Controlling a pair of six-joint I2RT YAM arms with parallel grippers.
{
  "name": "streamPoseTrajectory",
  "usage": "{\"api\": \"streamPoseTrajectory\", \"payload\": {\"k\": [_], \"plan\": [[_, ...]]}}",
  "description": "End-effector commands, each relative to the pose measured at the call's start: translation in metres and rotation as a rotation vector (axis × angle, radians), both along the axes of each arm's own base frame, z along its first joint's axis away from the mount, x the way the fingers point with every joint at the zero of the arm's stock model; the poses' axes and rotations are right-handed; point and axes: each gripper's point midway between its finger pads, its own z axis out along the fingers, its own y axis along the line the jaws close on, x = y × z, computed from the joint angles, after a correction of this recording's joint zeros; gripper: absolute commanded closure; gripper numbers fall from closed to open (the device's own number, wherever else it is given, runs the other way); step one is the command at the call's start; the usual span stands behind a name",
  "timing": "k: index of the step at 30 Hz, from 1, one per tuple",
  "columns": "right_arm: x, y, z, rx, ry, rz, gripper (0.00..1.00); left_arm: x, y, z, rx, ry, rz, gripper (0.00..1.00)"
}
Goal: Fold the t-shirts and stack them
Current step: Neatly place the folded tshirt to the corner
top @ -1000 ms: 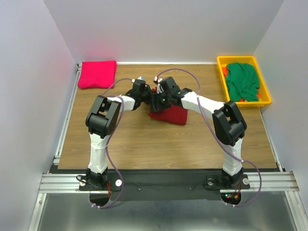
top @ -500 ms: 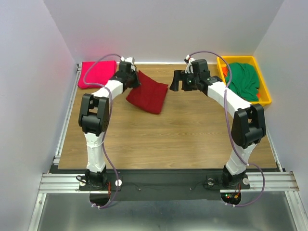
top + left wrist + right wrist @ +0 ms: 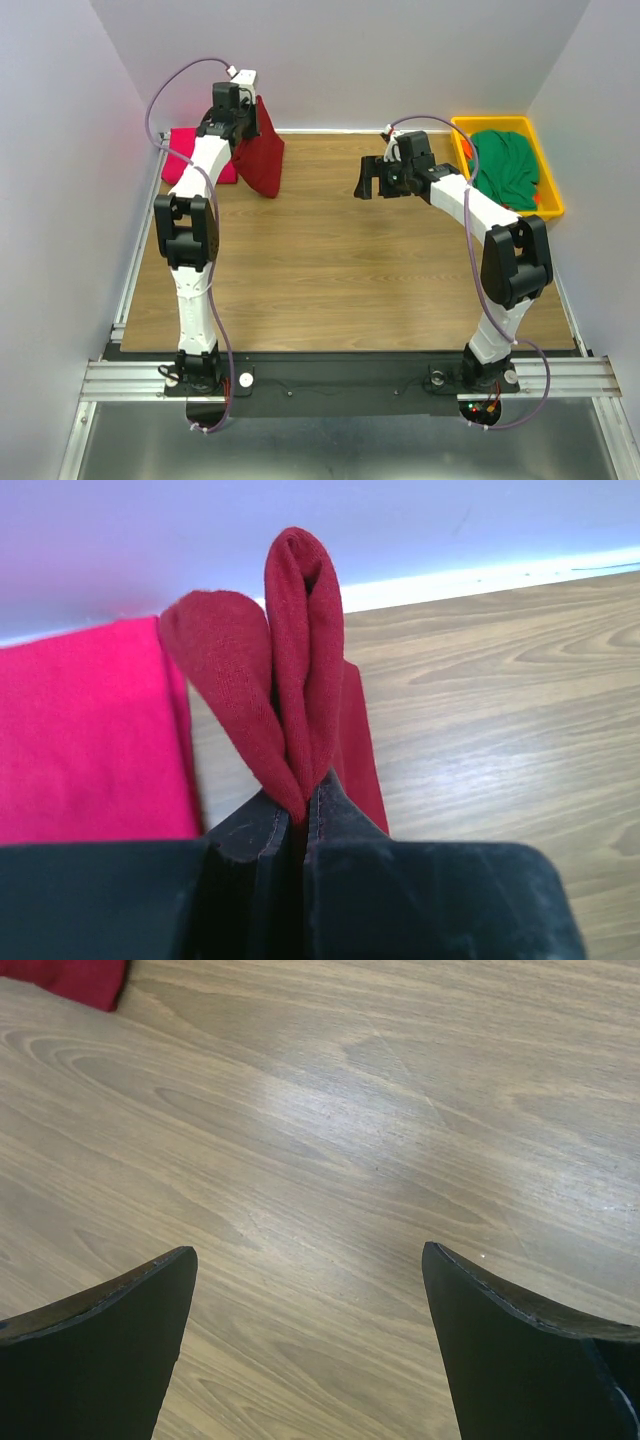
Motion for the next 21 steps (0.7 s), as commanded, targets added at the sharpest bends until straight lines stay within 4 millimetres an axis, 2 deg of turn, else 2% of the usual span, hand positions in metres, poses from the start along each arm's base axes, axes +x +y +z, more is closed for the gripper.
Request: {"api": "streamPoseTrajectory", "payload": {"k": [1, 8, 16, 21], "plan": [[0.004, 0.002, 0.023, 0.018, -0.065, 0.019, 0.00, 0.013, 0.006, 0.048, 0.097, -0.129, -0.035, 1.00], [0.004, 0.004, 0.022, 0.020, -0.060, 0.030, 0.00, 0.020, 0.027, 0.068, 0.160, -0.174, -0.032, 1.00], [0.003, 0.005, 0.018, 0.023, -0.049, 0.034, 0.00, 0.018, 0.049, 0.104, 0.172, -0.248, -0.006, 1.00], [0.003, 0.006, 0.016, 0.027, -0.039, 0.035, 0.00, 0.018, 0.051, 0.104, 0.182, -0.256, -0.031, 1.00]]}}
